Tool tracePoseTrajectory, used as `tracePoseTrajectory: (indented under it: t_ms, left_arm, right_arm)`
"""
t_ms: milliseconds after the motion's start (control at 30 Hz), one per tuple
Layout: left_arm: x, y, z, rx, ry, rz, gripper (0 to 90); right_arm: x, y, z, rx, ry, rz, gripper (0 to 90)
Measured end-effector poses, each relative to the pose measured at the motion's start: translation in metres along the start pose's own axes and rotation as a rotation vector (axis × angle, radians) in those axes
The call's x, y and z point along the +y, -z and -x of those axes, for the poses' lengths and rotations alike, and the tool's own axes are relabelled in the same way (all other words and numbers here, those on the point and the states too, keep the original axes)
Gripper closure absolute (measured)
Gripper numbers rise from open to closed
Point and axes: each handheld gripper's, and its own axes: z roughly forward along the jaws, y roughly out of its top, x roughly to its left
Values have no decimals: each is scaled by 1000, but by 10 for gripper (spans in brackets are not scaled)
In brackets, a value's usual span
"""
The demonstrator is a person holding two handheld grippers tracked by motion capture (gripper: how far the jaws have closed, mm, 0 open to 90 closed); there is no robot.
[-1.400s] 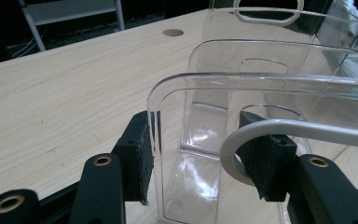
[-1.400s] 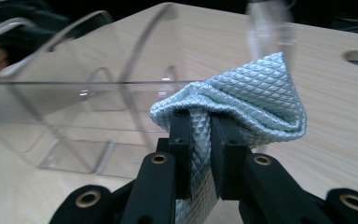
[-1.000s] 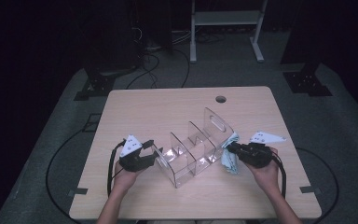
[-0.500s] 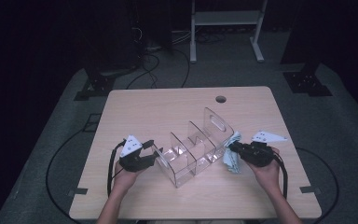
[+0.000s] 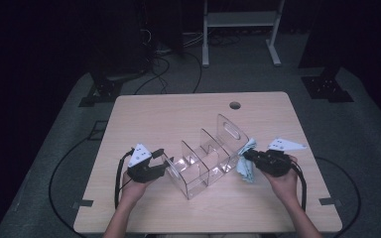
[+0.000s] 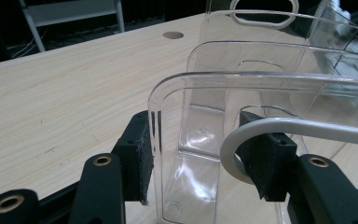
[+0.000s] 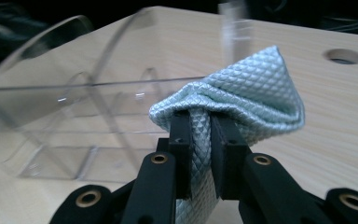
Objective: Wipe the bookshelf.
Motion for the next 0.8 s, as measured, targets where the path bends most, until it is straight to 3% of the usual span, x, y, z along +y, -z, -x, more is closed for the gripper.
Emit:
tracePoseTrajectory:
  t_ms: [67,133,267,333,400,500,567,633,733,800]
  left_arm:
    - [0,0,0,0,0,-1,469]
    - [0,0,0,-3,-2,-2,469]
    - [0,0,1,-1,-2,1,468]
    - [0,-1,1,-1,0,-1,469]
    - [0,0,1,1,3,-2,469]
    - [0,0,1,2,3,-1,468]
    - [0,0,1,2,0,-1,468]
    - [0,0,1,1,3,0,467]
    - [1,0,2,3,3,-3,467]
    - [0,-1,2,3,2,0,467]
  right_arm:
    - [-1,-3,-9,23,31,-9,795]
    - [-1,-3,-8,31,34,-12,796]
    - [1,0,9,-33,-4,-9,795]
    - [0,-1,11,-30,-27,-5,795]
    - [-1,-2,4,-18,-13,-12,795]
    - [-5,-9,-20,51,33,-34,792]
    - [-7,-13,-30,51,80,-53,792]
    - [-5,-12,-26,37,77,-49,793]
    - [-5,-10,-15,21,26,-29,795]
    - [-6,-11,-21,37,41,-30,795]
